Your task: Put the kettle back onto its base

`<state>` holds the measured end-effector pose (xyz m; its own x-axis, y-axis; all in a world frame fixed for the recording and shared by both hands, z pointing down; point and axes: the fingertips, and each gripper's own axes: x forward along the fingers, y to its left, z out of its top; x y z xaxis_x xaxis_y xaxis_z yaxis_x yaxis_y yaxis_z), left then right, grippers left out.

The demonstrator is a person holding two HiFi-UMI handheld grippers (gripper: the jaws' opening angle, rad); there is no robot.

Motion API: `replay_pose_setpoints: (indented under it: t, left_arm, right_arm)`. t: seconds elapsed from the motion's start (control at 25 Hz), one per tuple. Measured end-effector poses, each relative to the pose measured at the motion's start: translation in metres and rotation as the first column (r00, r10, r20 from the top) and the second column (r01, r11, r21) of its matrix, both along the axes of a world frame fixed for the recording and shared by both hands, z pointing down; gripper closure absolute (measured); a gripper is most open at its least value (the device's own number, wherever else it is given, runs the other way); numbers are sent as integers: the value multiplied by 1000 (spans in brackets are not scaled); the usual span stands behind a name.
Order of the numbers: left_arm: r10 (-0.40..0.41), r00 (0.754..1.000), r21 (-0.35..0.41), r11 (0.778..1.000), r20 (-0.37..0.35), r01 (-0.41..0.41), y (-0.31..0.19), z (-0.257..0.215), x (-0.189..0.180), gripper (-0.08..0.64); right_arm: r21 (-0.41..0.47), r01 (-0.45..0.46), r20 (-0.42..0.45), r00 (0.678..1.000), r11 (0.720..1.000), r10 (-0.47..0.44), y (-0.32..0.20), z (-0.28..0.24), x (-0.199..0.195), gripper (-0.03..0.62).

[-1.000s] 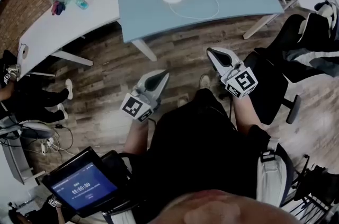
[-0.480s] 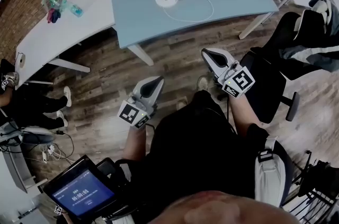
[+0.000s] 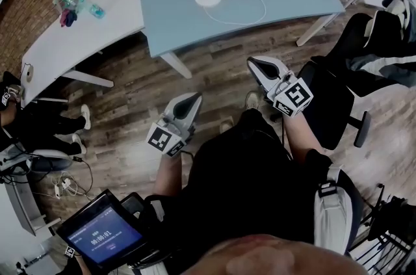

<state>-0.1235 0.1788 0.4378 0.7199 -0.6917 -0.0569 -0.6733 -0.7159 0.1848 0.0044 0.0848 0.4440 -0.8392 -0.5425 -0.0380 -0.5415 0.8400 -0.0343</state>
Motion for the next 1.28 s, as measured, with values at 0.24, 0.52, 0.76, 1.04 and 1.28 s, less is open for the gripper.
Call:
replay_pose_setpoints:
  t: [0.24,0.52,0.76,1.04,1.28]
  left_arm:
    - [-2,1000,-3,1000,-1,2,1,2,0,558]
    - [12,1000,-1,1000,-2,-12,1,3,3,558]
    - [35,999,5,999,0,-35,-1,1,10,558]
    - [51,999,4,999,16,-51,-17,0,17,560]
    - [46,998,-3,999,53,-46,-51,7,14,558]
  right_arm:
    - [3,-2,4,1000,1000,2,-2,-1,-1,589]
    - [15,-20,8,1000,1000,20,-2,-6,5,589]
    - [17,-45,10,999,999,44,-2,-7,14,589]
    - [28,-72,21,997,997,71,-19,-11,27,589]
    - [-1,-107,31,994,994,107,-61,0,36,589]
